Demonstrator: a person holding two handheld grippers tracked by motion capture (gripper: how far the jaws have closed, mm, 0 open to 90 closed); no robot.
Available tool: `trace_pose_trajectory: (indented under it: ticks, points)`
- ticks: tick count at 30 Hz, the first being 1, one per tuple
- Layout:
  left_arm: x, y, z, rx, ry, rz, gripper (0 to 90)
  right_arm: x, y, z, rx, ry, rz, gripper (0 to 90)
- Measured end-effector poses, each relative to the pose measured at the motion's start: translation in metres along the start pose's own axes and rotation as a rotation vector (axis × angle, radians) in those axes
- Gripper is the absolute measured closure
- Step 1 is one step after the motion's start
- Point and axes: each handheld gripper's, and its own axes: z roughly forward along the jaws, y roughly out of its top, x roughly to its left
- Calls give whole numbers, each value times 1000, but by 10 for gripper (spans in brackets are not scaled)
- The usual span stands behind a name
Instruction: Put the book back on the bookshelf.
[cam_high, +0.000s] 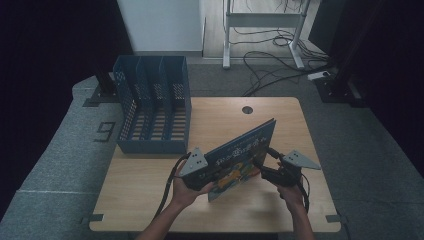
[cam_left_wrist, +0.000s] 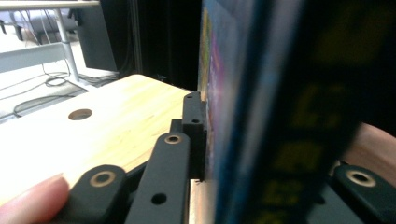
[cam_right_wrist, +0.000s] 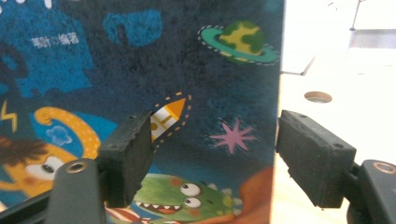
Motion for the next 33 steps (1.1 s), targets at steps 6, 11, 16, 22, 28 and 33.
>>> trace_pose_trajectory:
  ticks: [6,11,16,22,28,33]
  points:
    - [0,0,0,2,-2,-14,821,-10,3,-11,-42,-10,57,283]
    - [-1,0,1,-15,22,-37,824,-13,2,-12,-44,-27,74,284]
    - [3,1,1,-25,26,-59,825,-15,3,-14,-47,-36,80,287]
    - [7,5,-6,-49,29,-83,825,-17,3,-16,-57,-45,92,294]
    - [9,9,-11,-62,31,-85,826,-18,3,-17,-59,-57,95,298]
    - [9,11,-12,-60,29,-88,825,-17,3,-16,-53,-53,91,300]
